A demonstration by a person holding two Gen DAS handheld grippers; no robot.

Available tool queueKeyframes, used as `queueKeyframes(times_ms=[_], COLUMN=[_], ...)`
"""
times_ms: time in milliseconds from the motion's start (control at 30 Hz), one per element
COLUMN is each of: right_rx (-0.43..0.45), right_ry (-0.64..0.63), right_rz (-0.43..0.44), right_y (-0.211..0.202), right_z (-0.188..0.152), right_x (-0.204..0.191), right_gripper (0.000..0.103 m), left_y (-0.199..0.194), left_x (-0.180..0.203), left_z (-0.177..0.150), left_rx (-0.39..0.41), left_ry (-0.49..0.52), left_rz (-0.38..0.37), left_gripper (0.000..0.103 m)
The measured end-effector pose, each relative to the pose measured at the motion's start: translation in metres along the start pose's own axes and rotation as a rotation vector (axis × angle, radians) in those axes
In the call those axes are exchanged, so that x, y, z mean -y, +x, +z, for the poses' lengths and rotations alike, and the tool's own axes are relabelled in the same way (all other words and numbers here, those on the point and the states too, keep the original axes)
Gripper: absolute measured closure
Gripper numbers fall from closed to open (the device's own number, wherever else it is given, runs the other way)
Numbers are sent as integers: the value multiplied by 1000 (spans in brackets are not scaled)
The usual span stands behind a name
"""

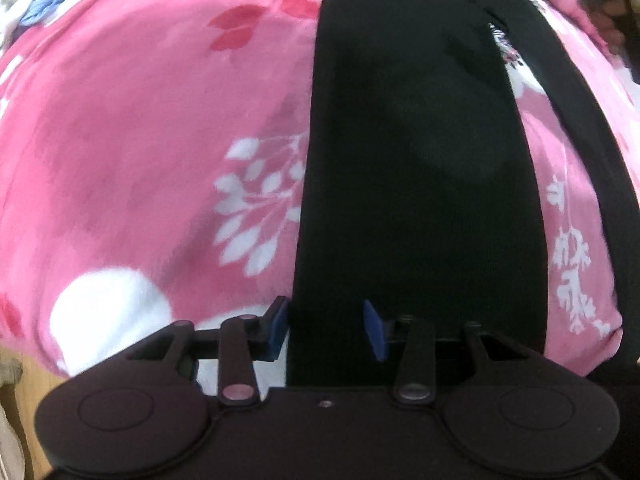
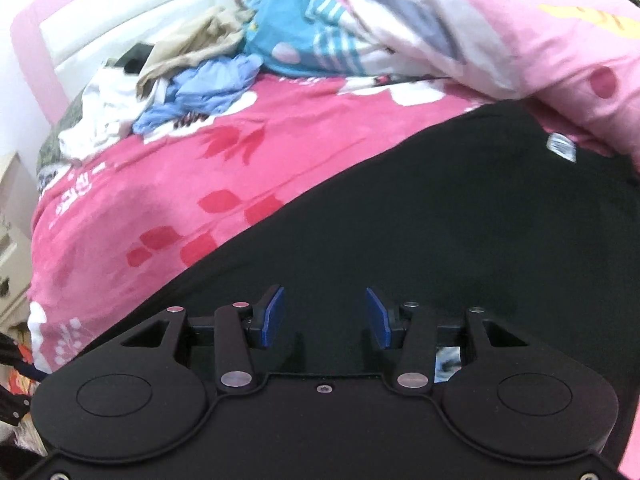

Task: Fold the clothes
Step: 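Grasp the leg ends with the left tool while the right tool moves to the waistband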

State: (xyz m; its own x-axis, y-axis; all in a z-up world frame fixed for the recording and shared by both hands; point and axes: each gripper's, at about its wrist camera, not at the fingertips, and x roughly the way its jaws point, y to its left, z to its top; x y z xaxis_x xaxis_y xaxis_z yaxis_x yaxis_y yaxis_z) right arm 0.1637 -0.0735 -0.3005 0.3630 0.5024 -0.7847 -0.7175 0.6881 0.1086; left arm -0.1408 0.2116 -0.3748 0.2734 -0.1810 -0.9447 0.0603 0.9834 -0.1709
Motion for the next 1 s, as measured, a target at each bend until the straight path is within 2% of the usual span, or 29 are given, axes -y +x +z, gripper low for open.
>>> queueKeyframes(times_ms=[200,367,533,700,800,1000], right_rx=[-58,-89,-100,-92,-97,-99], right_ry=[-50,-61,-82,-55,-82,-54], right_rz=[28,34,17,1,-8,-30], right_y=[14,25,39,48,53,57], right_z=[12,28,47,60,64,67], right_x=[-33,-54,-67,-70,-74,-71], right_gripper=[59,59,59,59,59,59], left_y=[-4,-2,0,1,7,12], left_x=[-27,-51,-66,-67,-78,-83], left_z=[-1,-1,0,-3,5,8], left_rx=[0,-21,-63,-60,-70,-89], left_ry=[6,-31,-128,-111,-105,-70], left_rz=[-95,-198,-323,-346,-367,-392], left_gripper=[74,75,75,78,91,91])
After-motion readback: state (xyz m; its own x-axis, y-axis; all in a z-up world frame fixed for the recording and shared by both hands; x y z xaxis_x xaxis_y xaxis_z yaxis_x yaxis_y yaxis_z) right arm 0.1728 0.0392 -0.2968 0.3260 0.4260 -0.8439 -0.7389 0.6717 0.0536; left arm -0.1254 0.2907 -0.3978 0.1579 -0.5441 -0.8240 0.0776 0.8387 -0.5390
